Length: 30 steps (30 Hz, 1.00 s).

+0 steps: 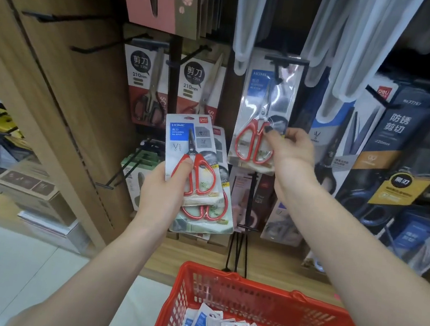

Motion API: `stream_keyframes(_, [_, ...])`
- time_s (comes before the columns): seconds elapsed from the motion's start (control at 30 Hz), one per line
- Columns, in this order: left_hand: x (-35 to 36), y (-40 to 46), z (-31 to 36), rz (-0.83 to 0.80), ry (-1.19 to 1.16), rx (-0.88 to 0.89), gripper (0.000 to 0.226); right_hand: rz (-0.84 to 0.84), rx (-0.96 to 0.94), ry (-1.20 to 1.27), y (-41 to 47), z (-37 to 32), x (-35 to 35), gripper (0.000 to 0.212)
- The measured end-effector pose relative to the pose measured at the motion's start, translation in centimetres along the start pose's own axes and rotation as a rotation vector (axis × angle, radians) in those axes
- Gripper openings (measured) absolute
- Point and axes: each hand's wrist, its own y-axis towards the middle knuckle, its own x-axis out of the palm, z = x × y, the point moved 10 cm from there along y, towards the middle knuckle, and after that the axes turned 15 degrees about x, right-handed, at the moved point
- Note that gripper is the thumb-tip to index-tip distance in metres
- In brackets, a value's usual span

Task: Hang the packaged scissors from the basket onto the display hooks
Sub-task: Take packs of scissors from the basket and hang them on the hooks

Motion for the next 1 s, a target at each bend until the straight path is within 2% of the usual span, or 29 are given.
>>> stream_keyframes(0.13, [0.2, 0.1, 0.0, -0.009, 0.013, -0.001, 0.034, 0.052, 0.048, -0.060, 2.3, 0.0, 1.1, 0.019])
stream_keyframes(0.27, [0.1, 0.2, -0.2, -0.006, 0.020, -0.005, 0.033, 0.087, 0.095, -0.152, 2.6, 0.4, 1.5, 0.044])
stream_keyframes(0.37, [-0.1, 0.4, -0.5, 0.010, 0.028, -0.009, 0.032, 0.121, 0.087, -0.267, 1.9, 1.0, 1.2, 0.054])
stream_keyframes(0.5, [-0.7, 0.6, -0.6, 0.046, 0.019, 0.001, 0.027, 0.083, 0.077, -0.361, -0.2, 2.9, 0.9, 0.072])
stream_keyframes(0.63, [-0.8, 0.5, -0.3, 0.050, 0.016, 0.016, 0.021, -0.032, 0.107, -0.337, -3.0, 4.7, 1.8, 0.057])
stream_keyframes(0.77, [-0.2, 0.1, 0.2, 0.013, 0.014, 0.029, 0.026, -0.273, 0.229, -0.371, -5.2, 6.8, 4.7, 0.045])
stream_keyframes(0.9, [0.3, -0.3, 0.7, -0.038, 0.022, 0.037, 0.024, -0.305, 0.204, -0.311, -5.5, 6.3, 4.6, 0.046])
stream_keyframes(1.0, [0.2, -0.3, 0.7, -0.048, 0.056, 0.020, 0.030, -0.333, 0.193, -0.302, -5.4, 6.3, 4.2, 0.030])
